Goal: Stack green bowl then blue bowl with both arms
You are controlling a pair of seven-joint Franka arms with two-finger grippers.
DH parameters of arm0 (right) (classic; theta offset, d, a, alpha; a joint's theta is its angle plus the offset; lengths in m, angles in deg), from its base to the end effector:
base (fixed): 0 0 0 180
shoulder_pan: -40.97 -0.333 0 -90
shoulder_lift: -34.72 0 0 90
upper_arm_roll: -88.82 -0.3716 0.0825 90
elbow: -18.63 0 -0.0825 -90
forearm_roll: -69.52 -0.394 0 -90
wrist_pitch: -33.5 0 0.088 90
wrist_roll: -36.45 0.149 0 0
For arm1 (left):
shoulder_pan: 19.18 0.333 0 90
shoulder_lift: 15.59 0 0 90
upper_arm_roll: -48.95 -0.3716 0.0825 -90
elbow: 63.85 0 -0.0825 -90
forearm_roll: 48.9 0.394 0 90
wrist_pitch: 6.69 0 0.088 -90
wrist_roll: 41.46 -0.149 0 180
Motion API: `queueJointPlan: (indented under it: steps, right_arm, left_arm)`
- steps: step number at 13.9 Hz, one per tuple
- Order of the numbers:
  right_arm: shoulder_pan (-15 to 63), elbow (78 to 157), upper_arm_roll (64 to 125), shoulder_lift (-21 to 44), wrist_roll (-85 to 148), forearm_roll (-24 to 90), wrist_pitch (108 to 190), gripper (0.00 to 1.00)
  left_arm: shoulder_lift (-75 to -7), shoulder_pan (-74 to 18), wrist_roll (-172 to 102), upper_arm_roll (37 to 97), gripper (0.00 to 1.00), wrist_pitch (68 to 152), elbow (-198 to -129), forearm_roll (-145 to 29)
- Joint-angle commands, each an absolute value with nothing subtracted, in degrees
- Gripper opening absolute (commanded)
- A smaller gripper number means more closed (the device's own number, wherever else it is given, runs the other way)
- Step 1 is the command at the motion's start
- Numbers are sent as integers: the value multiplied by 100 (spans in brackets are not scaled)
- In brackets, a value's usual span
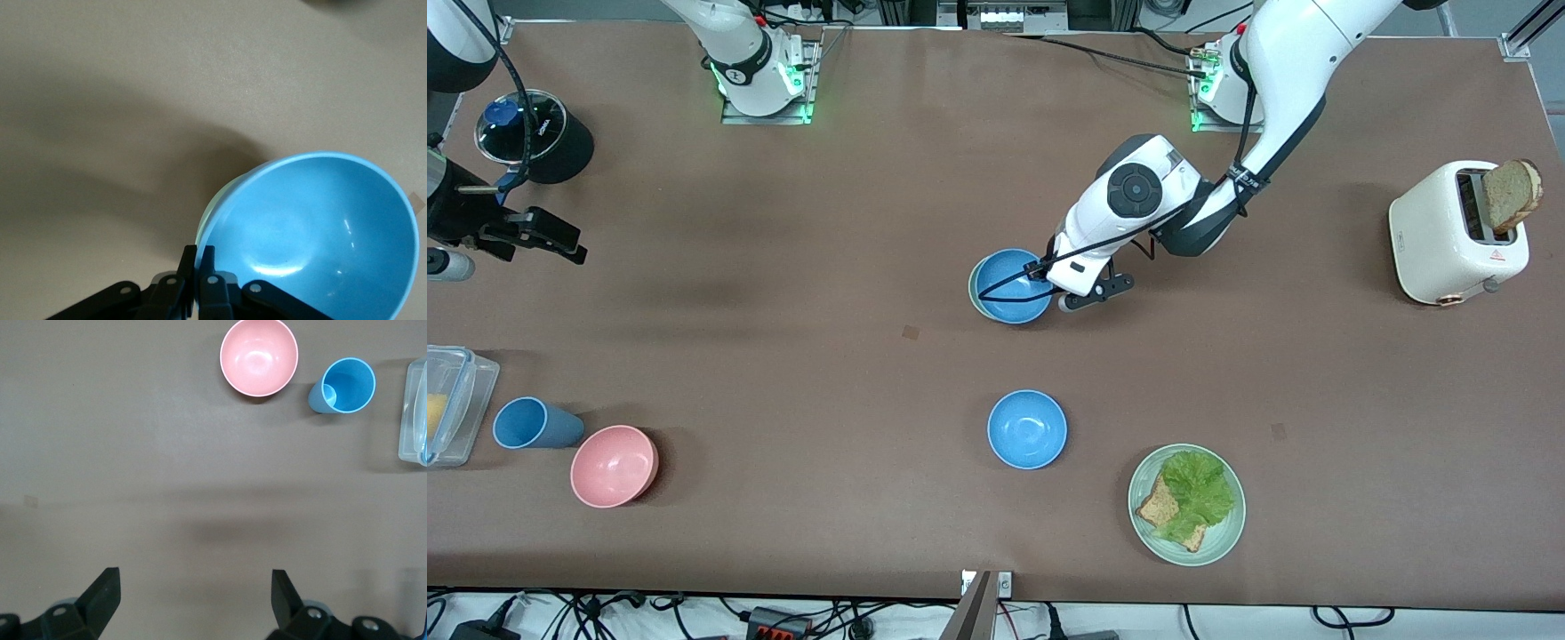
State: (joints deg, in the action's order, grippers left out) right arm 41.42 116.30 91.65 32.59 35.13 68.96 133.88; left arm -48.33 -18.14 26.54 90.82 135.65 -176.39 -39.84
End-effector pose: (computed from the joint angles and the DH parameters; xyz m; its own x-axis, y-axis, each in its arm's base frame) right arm 0.5872 -0.0319 0.5674 0.9993 -0.0359 0.0103 -0.0358 -0.9993 -0.0076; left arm 0.5174 -0.4077 0.2565 0.8901 0.4099 -0.1994 0.4461 -0.8732 0.1964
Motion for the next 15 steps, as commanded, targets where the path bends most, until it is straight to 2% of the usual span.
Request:
queueJointPlan:
  steps: [1, 5, 6, 8, 10, 13, 15]
  right_arm:
    - [4185, 11715, 9120, 3323, 3425, 6961, 13282, 100]
    - [4185, 11715, 9120, 3323, 3425, 6961, 13238, 100]
    - [4185, 11715, 9120, 3323, 3425, 6961, 13238, 100]
    - [4185, 11715, 9120, 3323, 3425, 6961, 13229, 100]
    - [4185, 11715, 9120, 3323, 3425, 6961, 13238, 100]
    - [4185, 11715, 9120, 3323, 3425, 6961, 13282, 100]
    - [4185, 11715, 9120, 3323, 3434, 6961, 13282, 100]
  left_arm:
    - [-4811, -1927, 2920, 9070, 1, 13595, -17600, -3809]
    - [-4785, -1814, 3175, 9105, 48, 13473, -17477, -3827]
    - [-4750, -1726, 3166, 9131, 56, 13133, -17337, -3827]
    - [-4741, -1524, 3096, 9254, 56, 11985, -16672, -3871]
    - [-4732, -1339, 2834, 9386, 66, 11111, -16064, -3871]
    - [-4486, -761, 1589, 9456, 76, 10783, -15912, -3932]
    - [-4486, -68, 596, 9754, 88, 10730, -15886, -3932]
